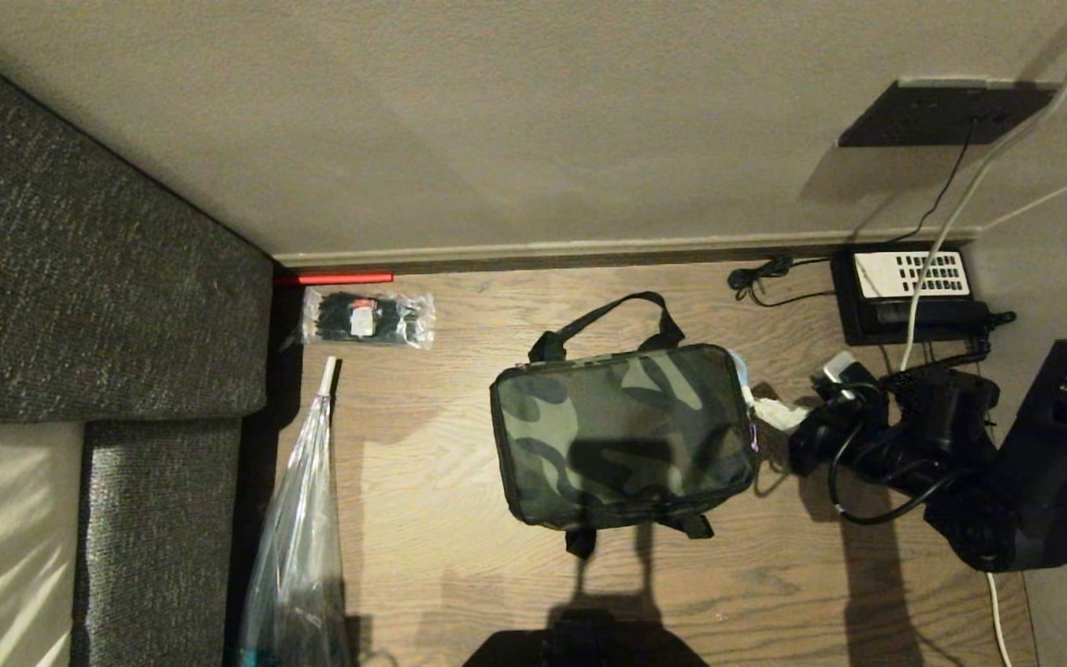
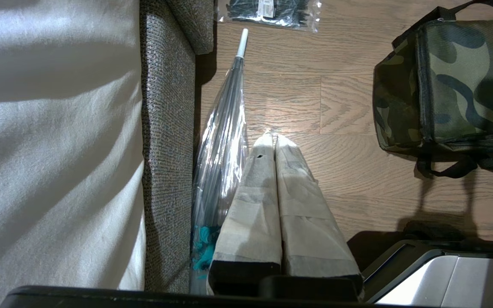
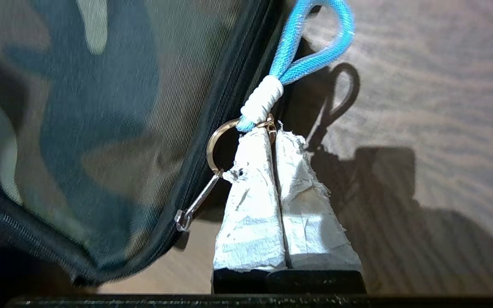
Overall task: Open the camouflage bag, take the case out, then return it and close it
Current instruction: Open the top of the storage box
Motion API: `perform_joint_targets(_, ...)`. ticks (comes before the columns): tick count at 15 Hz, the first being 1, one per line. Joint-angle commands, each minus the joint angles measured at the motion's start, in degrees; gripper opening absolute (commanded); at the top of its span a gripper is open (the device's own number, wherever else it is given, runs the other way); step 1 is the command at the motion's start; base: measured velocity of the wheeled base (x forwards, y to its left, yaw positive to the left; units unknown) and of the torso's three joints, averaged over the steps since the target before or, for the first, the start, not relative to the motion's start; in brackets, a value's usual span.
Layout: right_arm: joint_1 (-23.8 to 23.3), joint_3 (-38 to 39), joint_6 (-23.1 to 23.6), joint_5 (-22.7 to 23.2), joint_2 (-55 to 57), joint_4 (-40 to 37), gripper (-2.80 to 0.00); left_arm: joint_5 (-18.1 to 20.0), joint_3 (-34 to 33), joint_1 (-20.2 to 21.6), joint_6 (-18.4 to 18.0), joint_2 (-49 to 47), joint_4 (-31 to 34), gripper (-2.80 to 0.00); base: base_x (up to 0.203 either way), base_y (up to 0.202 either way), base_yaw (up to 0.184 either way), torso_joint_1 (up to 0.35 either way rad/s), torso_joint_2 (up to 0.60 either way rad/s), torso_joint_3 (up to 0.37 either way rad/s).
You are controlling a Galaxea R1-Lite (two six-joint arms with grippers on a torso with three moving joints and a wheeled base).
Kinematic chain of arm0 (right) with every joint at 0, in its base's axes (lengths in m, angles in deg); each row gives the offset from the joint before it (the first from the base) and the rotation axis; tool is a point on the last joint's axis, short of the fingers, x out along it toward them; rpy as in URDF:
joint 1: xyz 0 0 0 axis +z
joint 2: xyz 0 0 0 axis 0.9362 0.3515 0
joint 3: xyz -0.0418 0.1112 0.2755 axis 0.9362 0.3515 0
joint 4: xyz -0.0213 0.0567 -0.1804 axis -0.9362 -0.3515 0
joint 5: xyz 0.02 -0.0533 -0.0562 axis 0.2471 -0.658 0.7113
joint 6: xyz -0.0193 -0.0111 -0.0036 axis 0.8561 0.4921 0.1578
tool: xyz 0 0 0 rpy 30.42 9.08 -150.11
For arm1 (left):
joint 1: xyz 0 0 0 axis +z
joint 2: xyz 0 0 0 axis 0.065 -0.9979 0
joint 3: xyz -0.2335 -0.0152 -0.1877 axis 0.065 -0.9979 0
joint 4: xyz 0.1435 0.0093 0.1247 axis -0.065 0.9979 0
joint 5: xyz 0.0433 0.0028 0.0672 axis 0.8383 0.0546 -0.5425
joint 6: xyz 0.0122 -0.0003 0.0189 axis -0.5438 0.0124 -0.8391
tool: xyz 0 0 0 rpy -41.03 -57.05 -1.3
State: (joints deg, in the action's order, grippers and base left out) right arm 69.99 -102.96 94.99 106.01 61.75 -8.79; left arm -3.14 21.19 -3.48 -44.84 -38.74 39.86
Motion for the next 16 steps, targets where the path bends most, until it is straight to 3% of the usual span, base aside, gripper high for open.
perform_joint_targets(1, 0.1, -0.5, 0.0, 0.3, -0.7, 0.5, -2.80, 0.0, -0.2, 0.0, 0.0, 0.0, 0.0, -2.80, 0.000, 0.000, 0.000, 0.000, 0.00, 0.000)
perform_joint_targets(16, 1.2, -10.4, -9.5, 0.2, -0.6, 2.4, -2.80, 0.0, -0.2, 0.0, 0.0, 0.0, 0.0, -2.80, 0.000, 0.000, 0.000, 0.000, 0.00, 0.000)
